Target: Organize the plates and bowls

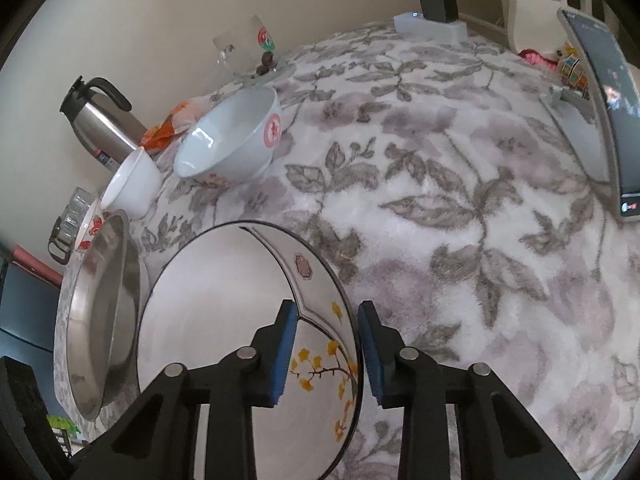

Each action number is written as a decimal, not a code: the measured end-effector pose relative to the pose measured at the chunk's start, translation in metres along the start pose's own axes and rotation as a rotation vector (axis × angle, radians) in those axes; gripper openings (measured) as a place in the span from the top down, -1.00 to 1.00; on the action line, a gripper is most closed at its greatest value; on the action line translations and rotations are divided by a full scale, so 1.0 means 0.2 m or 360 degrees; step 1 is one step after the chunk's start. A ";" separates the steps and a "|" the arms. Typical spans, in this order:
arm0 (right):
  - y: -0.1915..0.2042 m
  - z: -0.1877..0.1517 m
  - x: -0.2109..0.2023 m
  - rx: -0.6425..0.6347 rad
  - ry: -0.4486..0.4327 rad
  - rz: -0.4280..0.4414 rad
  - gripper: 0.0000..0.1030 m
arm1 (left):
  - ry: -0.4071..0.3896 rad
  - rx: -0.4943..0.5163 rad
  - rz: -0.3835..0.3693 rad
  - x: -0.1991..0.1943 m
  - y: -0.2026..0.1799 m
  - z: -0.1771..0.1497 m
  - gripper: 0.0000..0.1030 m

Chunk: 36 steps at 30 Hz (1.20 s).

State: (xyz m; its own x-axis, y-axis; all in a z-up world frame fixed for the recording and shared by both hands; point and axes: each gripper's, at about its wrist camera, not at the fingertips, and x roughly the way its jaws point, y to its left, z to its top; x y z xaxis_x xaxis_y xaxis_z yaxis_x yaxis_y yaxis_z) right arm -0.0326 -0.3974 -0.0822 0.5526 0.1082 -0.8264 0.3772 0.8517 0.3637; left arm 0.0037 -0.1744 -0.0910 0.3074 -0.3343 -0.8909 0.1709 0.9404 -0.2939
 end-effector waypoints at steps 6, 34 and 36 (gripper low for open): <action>0.00 0.00 0.01 0.0014 -0.0027 0.0001 0.45 | -0.0070 0.0031 0.0031 0.01 -0.01 0.01 0.29; -0.24 -0.04 -0.10 0.0186 -0.0126 0.0086 0.67 | -0.0042 0.0283 0.0001 0.03 -0.17 -0.02 0.49; -0.24 -0.04 -0.10 0.0190 -0.0126 0.0087 0.67 | -0.0047 0.0260 -0.0008 0.04 -0.17 -0.01 0.49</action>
State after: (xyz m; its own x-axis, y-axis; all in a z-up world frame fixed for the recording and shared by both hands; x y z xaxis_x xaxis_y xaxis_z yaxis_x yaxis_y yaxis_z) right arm -0.0681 -0.4364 -0.0861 0.6297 0.1081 -0.7693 0.4282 0.7780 0.4598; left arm -0.0006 -0.2081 -0.0887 0.3334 -0.3428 -0.8782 0.3218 0.9170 -0.2357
